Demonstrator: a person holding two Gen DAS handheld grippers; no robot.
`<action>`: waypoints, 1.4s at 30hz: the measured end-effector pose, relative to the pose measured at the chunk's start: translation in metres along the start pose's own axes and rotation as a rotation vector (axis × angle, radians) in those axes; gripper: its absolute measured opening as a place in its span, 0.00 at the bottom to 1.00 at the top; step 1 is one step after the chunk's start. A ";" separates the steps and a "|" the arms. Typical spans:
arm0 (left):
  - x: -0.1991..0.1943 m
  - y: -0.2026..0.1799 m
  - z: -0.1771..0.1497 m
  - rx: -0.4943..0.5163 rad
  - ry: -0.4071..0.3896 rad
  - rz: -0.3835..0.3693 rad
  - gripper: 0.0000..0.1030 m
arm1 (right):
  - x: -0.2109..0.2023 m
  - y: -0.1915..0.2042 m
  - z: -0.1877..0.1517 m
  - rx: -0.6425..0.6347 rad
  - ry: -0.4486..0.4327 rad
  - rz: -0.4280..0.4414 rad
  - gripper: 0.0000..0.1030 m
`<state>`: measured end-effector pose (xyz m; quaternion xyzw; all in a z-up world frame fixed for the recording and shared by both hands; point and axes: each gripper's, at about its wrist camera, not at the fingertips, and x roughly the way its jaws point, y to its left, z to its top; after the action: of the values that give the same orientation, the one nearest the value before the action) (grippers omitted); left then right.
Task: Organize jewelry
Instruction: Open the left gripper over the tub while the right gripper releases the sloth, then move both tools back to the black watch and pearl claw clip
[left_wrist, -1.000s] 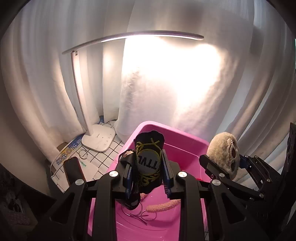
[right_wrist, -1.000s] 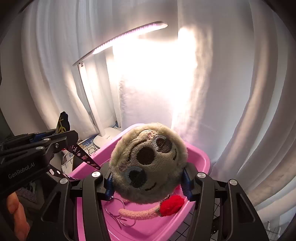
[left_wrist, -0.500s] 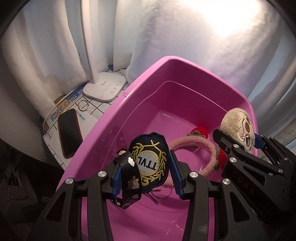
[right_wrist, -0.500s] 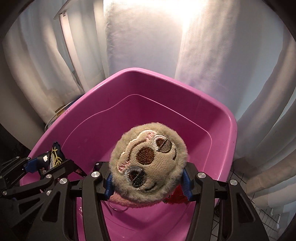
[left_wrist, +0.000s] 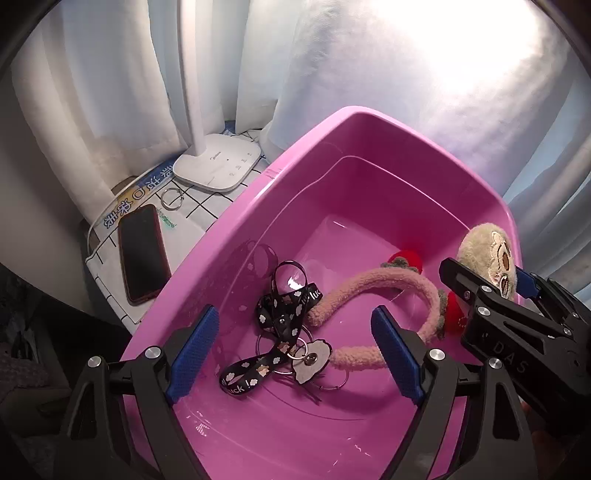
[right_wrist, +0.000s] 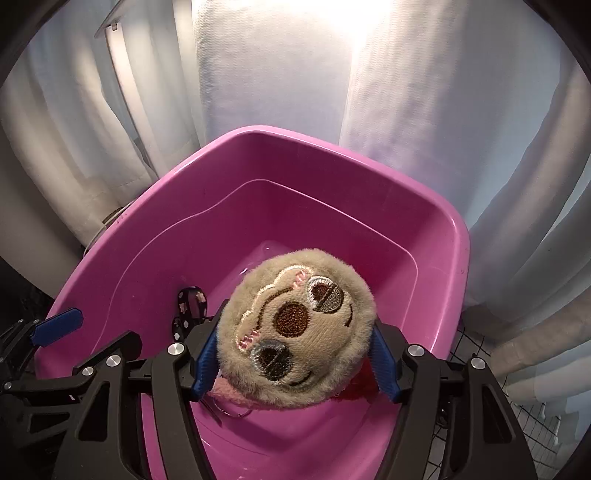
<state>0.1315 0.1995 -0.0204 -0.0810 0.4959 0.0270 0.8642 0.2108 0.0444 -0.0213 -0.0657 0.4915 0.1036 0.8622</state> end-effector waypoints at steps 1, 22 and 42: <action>-0.002 0.001 0.000 0.000 -0.004 -0.004 0.83 | -0.001 0.000 0.000 -0.005 0.000 -0.007 0.64; -0.058 0.000 -0.005 0.019 -0.128 -0.045 0.91 | -0.068 -0.033 -0.021 0.053 -0.142 0.012 0.76; -0.074 -0.197 -0.073 0.283 -0.104 -0.312 0.92 | -0.098 -0.228 -0.188 0.339 -0.050 -0.180 0.76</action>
<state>0.0563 -0.0044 0.0296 -0.0330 0.4309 -0.1728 0.8851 0.0607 -0.2286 -0.0299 0.0392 0.4726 -0.0563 0.8786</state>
